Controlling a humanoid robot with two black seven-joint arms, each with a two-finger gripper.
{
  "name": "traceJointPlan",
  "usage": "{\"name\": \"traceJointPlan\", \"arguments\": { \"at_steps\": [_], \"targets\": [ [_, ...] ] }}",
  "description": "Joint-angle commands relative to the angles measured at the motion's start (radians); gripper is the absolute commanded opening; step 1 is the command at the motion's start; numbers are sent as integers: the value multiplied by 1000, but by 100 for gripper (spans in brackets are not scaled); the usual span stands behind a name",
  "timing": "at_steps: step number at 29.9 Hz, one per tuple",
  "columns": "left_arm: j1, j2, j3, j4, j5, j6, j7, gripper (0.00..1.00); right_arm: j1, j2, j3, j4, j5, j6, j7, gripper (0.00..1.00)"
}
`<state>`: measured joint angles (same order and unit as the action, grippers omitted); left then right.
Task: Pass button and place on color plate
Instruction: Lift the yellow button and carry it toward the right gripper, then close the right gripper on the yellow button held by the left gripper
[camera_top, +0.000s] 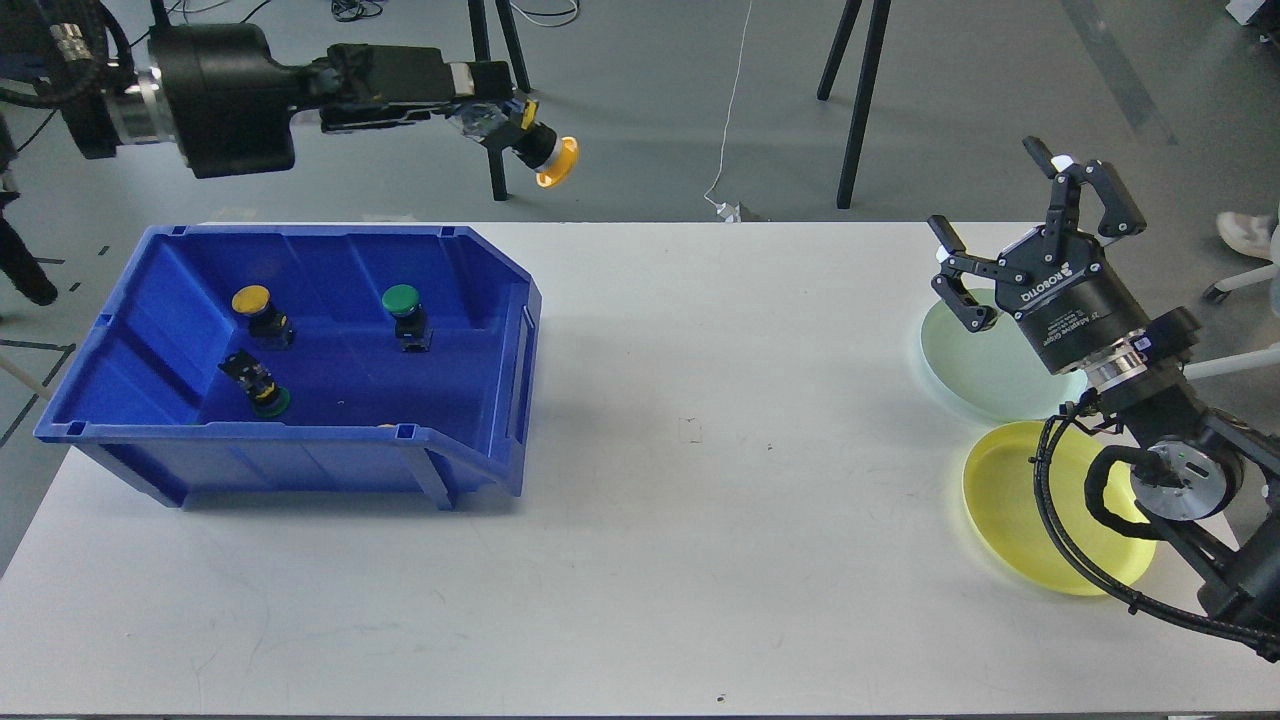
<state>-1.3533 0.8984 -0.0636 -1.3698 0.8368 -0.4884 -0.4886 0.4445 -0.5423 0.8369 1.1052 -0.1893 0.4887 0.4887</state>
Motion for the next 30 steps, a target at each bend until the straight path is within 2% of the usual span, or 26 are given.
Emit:
{"name": "traceJointPlan", "arguments": {
  "at_steps": [1, 3, 6, 10, 17, 30],
  "targets": [
    [123, -192, -51, 15, -67, 80, 0, 36, -33, -45, 2, 45, -1, 0, 0, 99],
    [184, -300, -84, 60, -62, 119, 0, 36, -52, -85, -6, 85, -1, 0, 0, 99],
    [247, -435, -94, 153, -62, 129, 0, 36, -111, -134, -15, 192, -7, 0, 0, 99],
    [290, -525, -96, 247, -48, 131, 0, 36, -171, -148, -28, 330, -27, 0, 0, 99],
    [309, -564, -122, 258, -48, 133, 0, 37, -155, -59, -70, 361, -79, -85, 0, 98],
    [319, -564, -125, 258, -51, 133, 0, 37, -118, 70, -127, 361, -93, -107, 0, 97]
  ]
}}
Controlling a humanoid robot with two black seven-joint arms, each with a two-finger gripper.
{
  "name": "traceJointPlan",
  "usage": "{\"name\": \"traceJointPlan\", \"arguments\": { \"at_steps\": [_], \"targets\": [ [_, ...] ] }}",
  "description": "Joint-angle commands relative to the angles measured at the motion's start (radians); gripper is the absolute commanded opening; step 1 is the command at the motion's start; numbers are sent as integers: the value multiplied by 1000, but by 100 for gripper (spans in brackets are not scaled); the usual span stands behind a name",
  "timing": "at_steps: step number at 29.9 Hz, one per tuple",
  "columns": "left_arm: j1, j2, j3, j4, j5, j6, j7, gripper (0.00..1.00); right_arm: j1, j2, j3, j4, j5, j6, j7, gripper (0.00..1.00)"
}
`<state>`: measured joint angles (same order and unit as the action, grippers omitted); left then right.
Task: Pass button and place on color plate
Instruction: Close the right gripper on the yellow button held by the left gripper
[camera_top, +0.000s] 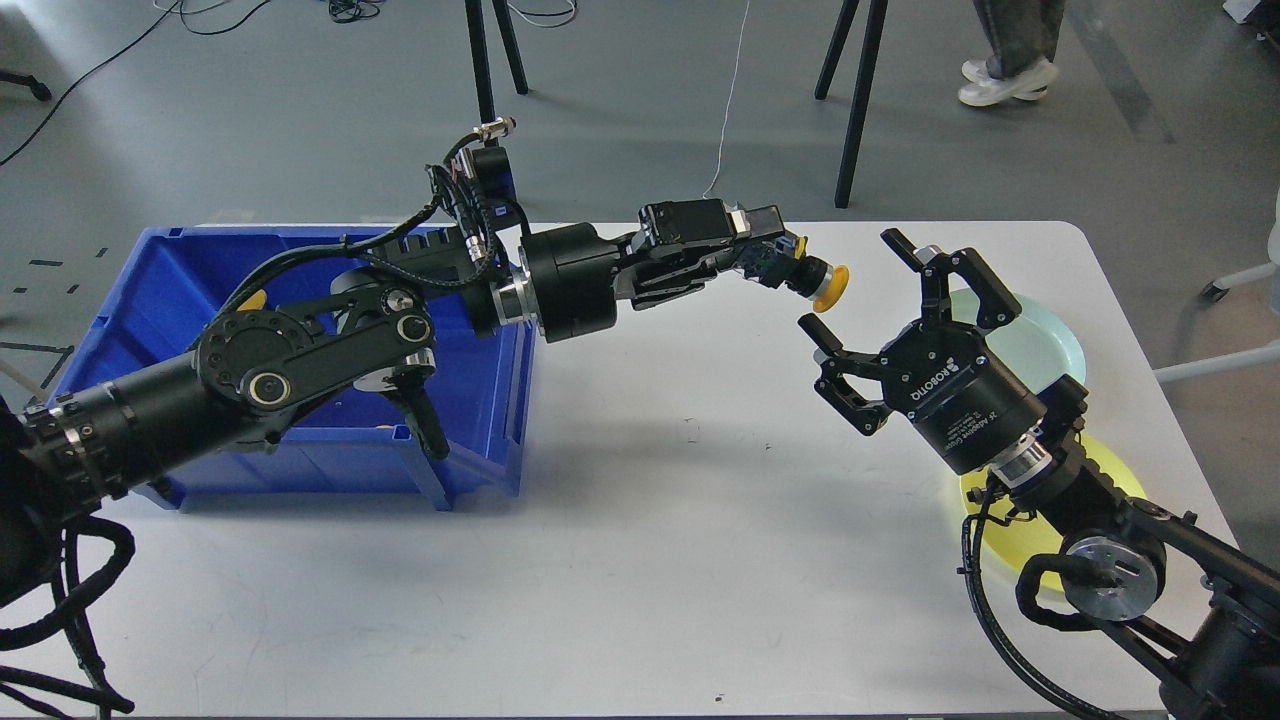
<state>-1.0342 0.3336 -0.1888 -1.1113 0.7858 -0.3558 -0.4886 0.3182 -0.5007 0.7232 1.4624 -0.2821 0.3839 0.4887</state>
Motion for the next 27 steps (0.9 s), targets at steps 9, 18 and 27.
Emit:
{"name": "traceJointPlan", "arguments": {
  "at_steps": [9, 18, 27],
  "targets": [
    [8, 1, -17, 4, -7, -2, 0, 37, 9, 33, -8, 12, 0, -5, 0, 77],
    [11, 1, -20, 5, -7, -2, 0, 37, 5, 33, 2, 27, -25, -22, 0, 47],
    [16, 1, -21, 5, -7, -3, 0, 37, 5, 34, 16, 38, -25, -42, 0, 15]
  ]
}}
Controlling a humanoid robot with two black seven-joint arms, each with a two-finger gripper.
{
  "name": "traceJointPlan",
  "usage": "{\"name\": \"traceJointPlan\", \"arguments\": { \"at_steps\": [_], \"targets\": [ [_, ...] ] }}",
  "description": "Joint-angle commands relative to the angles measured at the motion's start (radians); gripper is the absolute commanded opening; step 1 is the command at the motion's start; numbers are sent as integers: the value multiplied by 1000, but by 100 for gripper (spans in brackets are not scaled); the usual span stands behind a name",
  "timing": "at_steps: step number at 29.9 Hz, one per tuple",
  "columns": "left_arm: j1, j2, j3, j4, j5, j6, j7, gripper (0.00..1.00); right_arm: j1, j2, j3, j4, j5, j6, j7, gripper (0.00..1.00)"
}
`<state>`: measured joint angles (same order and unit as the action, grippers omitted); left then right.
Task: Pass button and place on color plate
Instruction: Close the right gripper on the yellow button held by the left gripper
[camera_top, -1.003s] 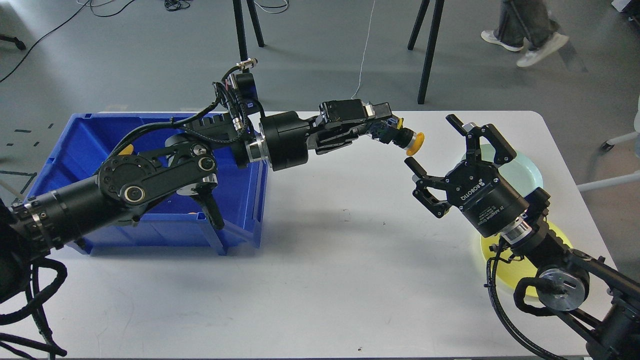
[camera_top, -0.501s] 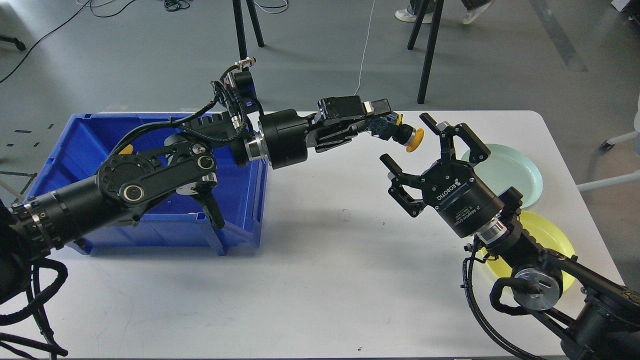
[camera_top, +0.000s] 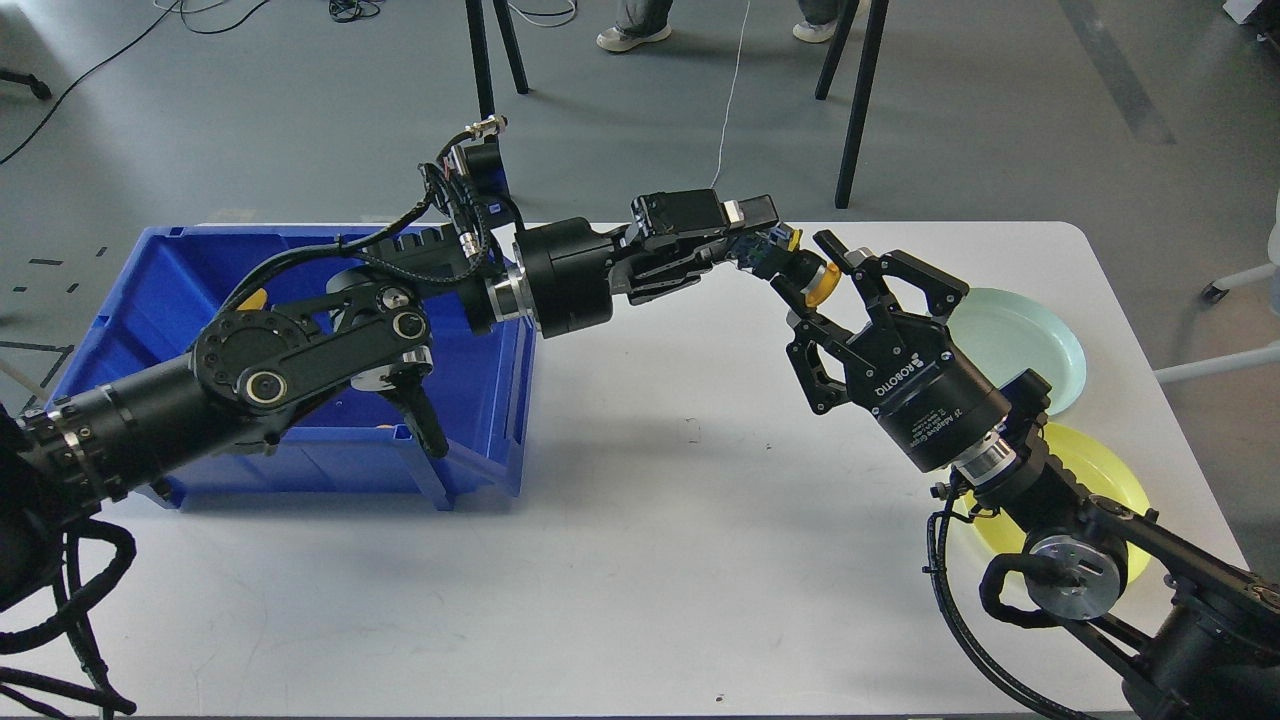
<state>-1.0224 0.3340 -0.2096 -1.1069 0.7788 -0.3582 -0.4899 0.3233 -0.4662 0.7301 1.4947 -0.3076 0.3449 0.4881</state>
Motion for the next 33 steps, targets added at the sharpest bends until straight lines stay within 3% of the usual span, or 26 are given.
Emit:
{"name": "traceJointPlan", "arguments": {
  "at_steps": [1, 4, 13, 20, 23, 27, 33],
  "targets": [
    [4, 0, -1, 1, 0, -1, 1, 37, 0, 0, 11, 7, 1, -3, 1, 11],
    [4, 0, -1, 1, 0, -1, 1, 37, 0, 0, 11, 7, 1, -12, 1, 4],
    [5, 0, -1, 1, 0, 1, 1, 40, 0, 1, 11, 7, 1, -15, 1, 1],
    [24, -3, -24, -1, -3, 31, 1, 56, -1, 1, 11, 7, 1, -18, 1, 1],
    [25, -3, -24, -2, -3, 36, 1, 72, -1, 3, 11, 7, 1, -18, 1, 1],
    [25, -4, -24, -2, -3, 31, 1, 85, 0, 4, 11, 7, 1, -18, 1, 1],
    [25, -4, -25, -2, -6, 31, 1, 92, -4, 4, 15, 9, 1, -18, 1, 1]
  ]
}}
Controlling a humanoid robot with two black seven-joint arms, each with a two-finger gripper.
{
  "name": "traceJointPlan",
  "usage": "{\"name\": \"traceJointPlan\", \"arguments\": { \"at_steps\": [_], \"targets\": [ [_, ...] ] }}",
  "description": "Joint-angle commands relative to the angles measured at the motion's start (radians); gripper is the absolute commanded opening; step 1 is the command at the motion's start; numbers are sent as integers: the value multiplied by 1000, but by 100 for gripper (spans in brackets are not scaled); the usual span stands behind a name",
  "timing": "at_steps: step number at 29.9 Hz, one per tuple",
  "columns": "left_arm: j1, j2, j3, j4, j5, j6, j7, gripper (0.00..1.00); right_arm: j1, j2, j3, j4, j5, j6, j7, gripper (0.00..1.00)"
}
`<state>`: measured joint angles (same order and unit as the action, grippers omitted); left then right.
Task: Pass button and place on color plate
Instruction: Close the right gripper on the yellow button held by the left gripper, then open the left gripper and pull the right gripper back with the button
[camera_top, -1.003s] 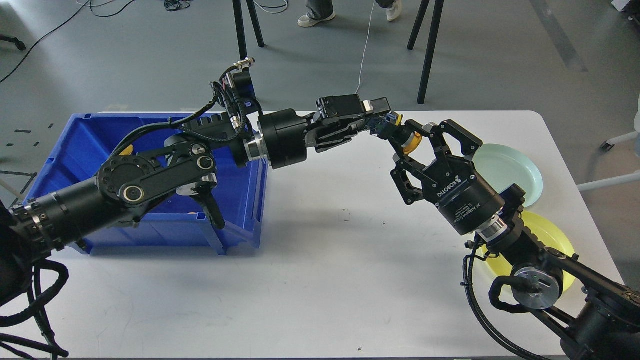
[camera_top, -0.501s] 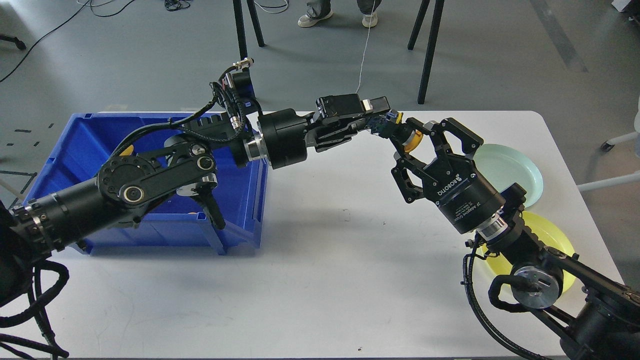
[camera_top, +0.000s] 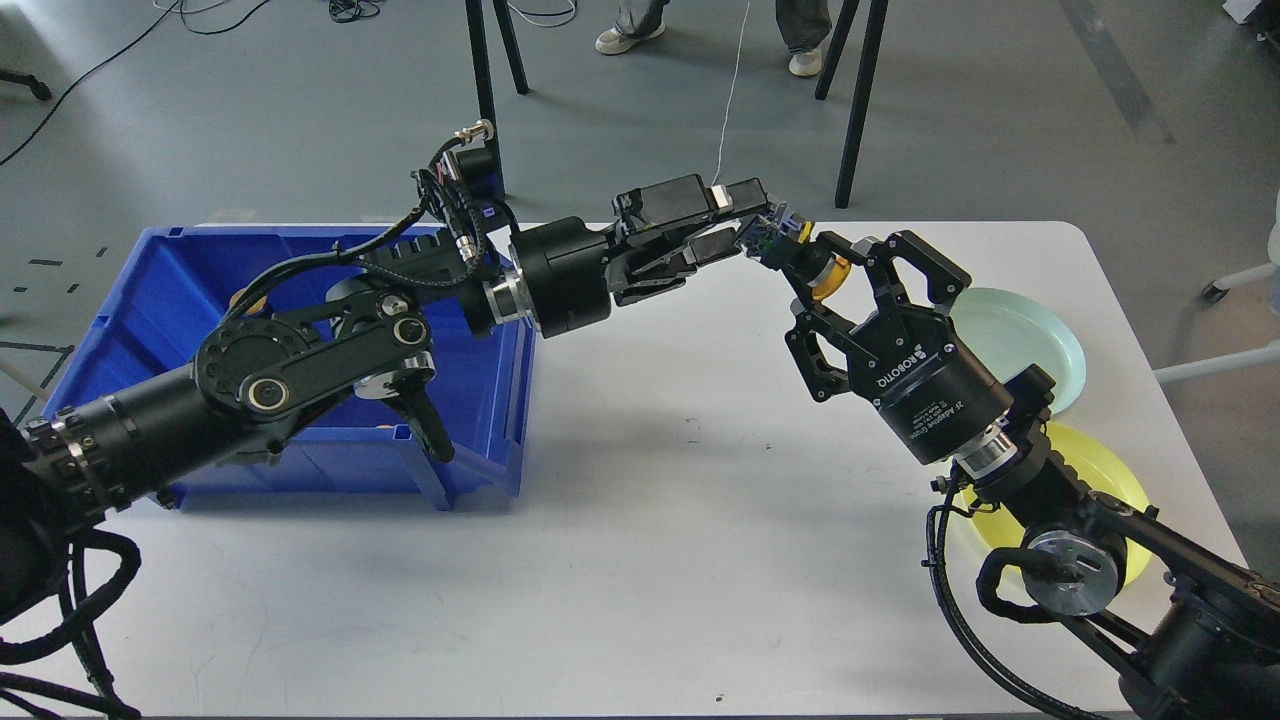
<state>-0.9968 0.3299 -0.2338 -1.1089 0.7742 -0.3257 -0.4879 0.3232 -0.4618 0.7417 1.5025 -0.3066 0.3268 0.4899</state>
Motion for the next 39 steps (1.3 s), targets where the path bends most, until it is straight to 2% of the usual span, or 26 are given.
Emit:
{"name": "traceJointPlan", "arguments": {
  "at_steps": [1, 8, 14, 18, 22, 28, 34, 39],
  "targets": [
    [0, 0, -1, 0, -1, -3, -1, 92, -4, 0, 4, 1, 0, 0, -1, 1],
    [0, 0, -1, 0, -1, 2, -1, 92, -16, -24, 47, 4, -2, -8, -1, 1],
    [0, 0, -1, 1, -1, 2, -1, 93, -47, -178, 134, -8, -29, -17, -1, 1],
    [0, -12, -12, 3, -1, 1, -1, 93, -70, -285, 148, -8, -127, -90, -1, 1],
    [3, -17, -16, 3, -1, 1, -1, 94, -96, -377, 143, -10, -389, -236, -1, 1],
    [3, -17, -16, 4, -3, 1, -1, 94, -190, -463, 133, -16, -938, -425, -1, 1],
    [3, -17, -16, 4, -3, -1, -1, 94, -228, -578, 67, -94, -1277, -442, -1, 1],
    [3, -18, -16, 4, -3, 1, -1, 94, -185, -657, 2, -182, -1427, -442, -1, 2]
  ]
}}
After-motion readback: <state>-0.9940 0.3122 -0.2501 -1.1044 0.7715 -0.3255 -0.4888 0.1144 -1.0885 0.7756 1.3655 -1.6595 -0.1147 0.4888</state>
